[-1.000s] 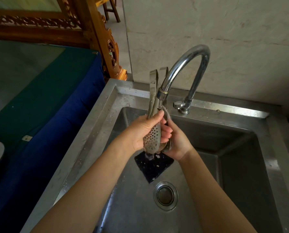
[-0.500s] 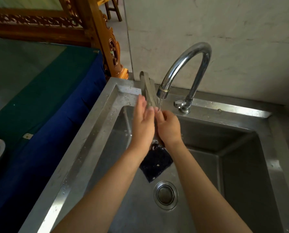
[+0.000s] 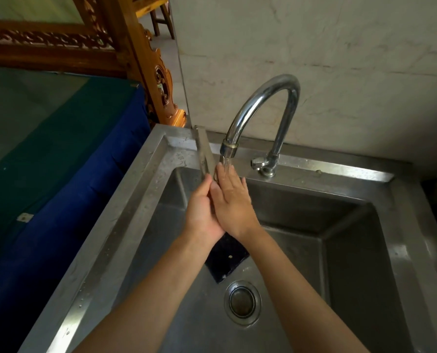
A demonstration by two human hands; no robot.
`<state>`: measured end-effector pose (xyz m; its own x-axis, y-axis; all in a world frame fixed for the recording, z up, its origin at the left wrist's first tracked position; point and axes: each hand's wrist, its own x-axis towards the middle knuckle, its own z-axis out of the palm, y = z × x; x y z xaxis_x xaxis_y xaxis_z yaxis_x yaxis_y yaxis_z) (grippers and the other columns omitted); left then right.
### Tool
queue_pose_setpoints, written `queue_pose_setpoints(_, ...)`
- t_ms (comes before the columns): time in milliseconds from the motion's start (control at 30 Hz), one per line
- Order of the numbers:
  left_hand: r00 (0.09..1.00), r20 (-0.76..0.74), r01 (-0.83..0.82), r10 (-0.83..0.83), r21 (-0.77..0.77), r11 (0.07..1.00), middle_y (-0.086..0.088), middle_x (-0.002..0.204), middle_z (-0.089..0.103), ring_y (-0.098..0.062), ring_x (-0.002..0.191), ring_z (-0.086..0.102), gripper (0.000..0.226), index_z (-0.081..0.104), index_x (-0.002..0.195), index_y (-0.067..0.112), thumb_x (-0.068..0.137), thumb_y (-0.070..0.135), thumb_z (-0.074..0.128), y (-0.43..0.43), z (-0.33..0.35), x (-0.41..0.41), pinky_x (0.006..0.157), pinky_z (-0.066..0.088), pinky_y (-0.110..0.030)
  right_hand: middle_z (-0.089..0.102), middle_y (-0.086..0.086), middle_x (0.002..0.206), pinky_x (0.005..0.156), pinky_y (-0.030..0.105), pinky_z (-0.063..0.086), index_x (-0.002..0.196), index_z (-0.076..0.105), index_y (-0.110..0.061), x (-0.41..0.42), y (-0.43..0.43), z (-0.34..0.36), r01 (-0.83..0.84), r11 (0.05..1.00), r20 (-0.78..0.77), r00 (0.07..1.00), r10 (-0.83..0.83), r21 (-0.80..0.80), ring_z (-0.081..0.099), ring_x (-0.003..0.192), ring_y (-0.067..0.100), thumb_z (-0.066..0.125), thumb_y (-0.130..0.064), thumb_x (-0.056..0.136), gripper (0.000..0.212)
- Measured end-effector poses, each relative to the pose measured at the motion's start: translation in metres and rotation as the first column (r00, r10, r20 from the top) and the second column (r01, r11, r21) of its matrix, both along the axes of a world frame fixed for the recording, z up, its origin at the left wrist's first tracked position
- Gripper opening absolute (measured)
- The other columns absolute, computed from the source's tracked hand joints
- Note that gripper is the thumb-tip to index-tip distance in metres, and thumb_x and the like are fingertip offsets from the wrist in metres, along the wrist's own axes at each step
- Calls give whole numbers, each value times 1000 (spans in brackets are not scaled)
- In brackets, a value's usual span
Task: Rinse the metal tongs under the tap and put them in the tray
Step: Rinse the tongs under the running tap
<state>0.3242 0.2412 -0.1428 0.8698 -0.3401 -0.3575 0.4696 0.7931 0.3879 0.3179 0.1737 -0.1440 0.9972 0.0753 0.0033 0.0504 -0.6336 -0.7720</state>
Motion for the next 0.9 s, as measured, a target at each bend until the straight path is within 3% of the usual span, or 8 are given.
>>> queue_pose_setpoints(167, 998, -65, 6, -4, 37, 999, -13, 124, 60, -28, 122, 53, 41, 56, 123, 9, 97, 33, 35, 6, -1, 4, 103, 39, -41, 10, -2, 158, 116, 30, -12, 148, 16, -19, -2, -6, 0, -178, 960, 6, 983, 184, -214, -1, 144, 7, 13, -40, 97, 54)
queue_pose_setpoints(267, 995, -90, 34, -33, 4, 999, -15, 125, 61, -29, 116, 59, 40, 57, 123, 8, 96, 30, 37, 3, 2, 4, 95, 46, -43, 5, -2, 158, 112, 27, -14, 148, 9, -19, 6, -13, 4, -81, 983, -45, 996, 74, -164, -6, 144, 7, 16, -30, 101, 49)
queue_pose_setpoints(400, 999, -38, 13, -8, 136, 991, -11, 117, 65, -22, 105, 65, 43, 58, 120, 7, 96, 35, 38, 13, 0, 11, 82, 53, -35, -1, -8, 157, 110, 20, -20, 146, 1, -26, -19, 4, 0, -152, 981, 45, 986, 159, -120, -16, 140, 0, 11, -43, 95, 54)
queue_pose_setpoints(500, 997, -46, 72, -66, 125, 990, -11, 112, 67, -17, 107, 63, 46, 62, 112, 3, 97, 37, 35, 10, 0, 11, 84, 52, -30, 15, -11, 156, 115, 23, -17, 146, 19, -25, -27, 2, -5, -45, 996, 140, 989, 56, -75, -6, 141, -5, 21, -33, 99, 48)
queue_pose_setpoints(600, 991, 26, 126, -135, 217, 968, -6, 92, 74, -15, 93, 69, 49, 75, 89, 12, 98, 36, 34, 5, 7, 13, 80, 54, -28, 43, -5, 139, 116, 32, 12, 132, 49, -19, -28, 2, -5, 176, 981, 288, 938, -192, 79, 27, 132, 2, 40, -19, 96, 37)
queue_pose_setpoints(733, 970, 199, -17, -141, 631, 776, -2, 76, 71, -13, 71, 70, 25, 67, 92, 15, 95, 28, 45, 11, 10, 13, 62, 56, -24, 53, 0, 104, 87, 22, 42, 91, 54, -20, -27, 1, 1, 283, 804, 96, 918, -386, 524, 52, 100, 4, 50, -12, 90, 10)
queue_pose_setpoints(833, 932, 291, -140, -217, 838, 527, -12, 84, 68, -22, 75, 65, 20, 63, 96, 14, 91, 30, 53, 17, -1, 3, 67, 53, -31, 58, 5, 96, 76, 31, 50, 90, 51, -20, -13, -3, 8, 446, 745, -55, 872, -486, 496, 59, 87, 15, 47, -32, 93, 13)
queue_pose_setpoints(900, 893, 341, -186, -293, 874, 449, -10, 78, 68, -18, 67, 64, 17, 62, 94, 14, 90, 29, 55, 22, -8, -6, 61, 52, -28, 60, 6, 85, 66, 32, 50, 88, 54, -16, -1, -8, 14, 399, 789, -148, 915, -375, 468, 59, 74, 18, 43, -42, 94, 28)
